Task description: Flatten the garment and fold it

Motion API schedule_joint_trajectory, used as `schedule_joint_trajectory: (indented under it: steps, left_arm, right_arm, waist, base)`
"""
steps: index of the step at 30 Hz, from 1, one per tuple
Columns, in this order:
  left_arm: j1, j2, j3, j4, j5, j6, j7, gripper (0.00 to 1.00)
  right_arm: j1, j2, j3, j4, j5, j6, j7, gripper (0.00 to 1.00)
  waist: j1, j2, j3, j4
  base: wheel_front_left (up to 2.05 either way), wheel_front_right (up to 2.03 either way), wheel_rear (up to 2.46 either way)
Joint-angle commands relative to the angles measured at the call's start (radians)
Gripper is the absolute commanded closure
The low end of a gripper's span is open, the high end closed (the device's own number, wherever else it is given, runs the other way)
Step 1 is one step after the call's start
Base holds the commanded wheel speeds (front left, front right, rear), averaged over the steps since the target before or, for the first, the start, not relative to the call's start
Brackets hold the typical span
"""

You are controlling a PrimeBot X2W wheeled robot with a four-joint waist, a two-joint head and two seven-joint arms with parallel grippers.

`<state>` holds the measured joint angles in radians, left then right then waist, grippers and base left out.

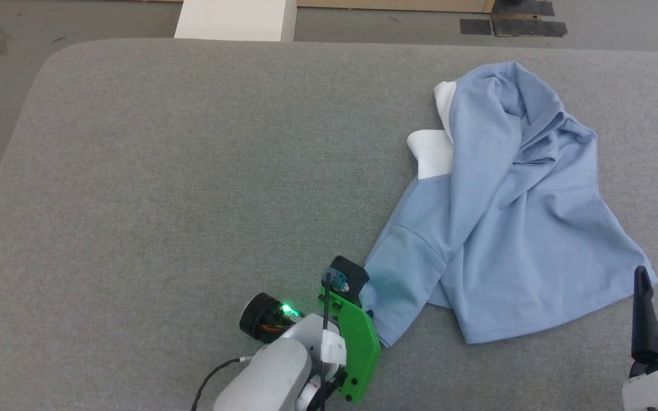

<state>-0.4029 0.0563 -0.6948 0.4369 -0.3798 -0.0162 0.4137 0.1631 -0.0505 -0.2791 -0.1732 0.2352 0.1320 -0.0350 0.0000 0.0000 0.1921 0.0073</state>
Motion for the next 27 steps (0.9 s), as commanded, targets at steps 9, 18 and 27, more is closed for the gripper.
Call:
schedule_joint_trajectory:
  steps: [9,18,27]
  left_arm:
    - [-0.054,0.031,0.092,-0.135,-0.022,0.080,-0.118,1.00]
    - [-0.036,0.234,0.332,-0.370,-0.018,0.229,-0.143,1.00]
    - [-0.007,0.230,0.450,-0.214,-0.077,0.266,-0.291,0.00]
  right_arm:
    - [-0.014,0.000,-0.007,0.013,0.016,-0.001,-0.003,0.00]
    - [-0.023,0.000,-0.017,0.002,0.016,-0.001,-0.002,0.00]
    - [-0.054,0.000,-0.023,-0.017,-0.001,-0.001,0.012,0.00]
  waist:
    - [0.0000,0.0000,-0.041,0.036]
    - [0.0000,0.0000,0.008,0.029]
    - [0.0000,0.0000,0.082,0.006]
  base:
    - [0.00,0.00,0.00]
    - [0.00,0.00,0.00]
    - [0.00,0.00,0.00]
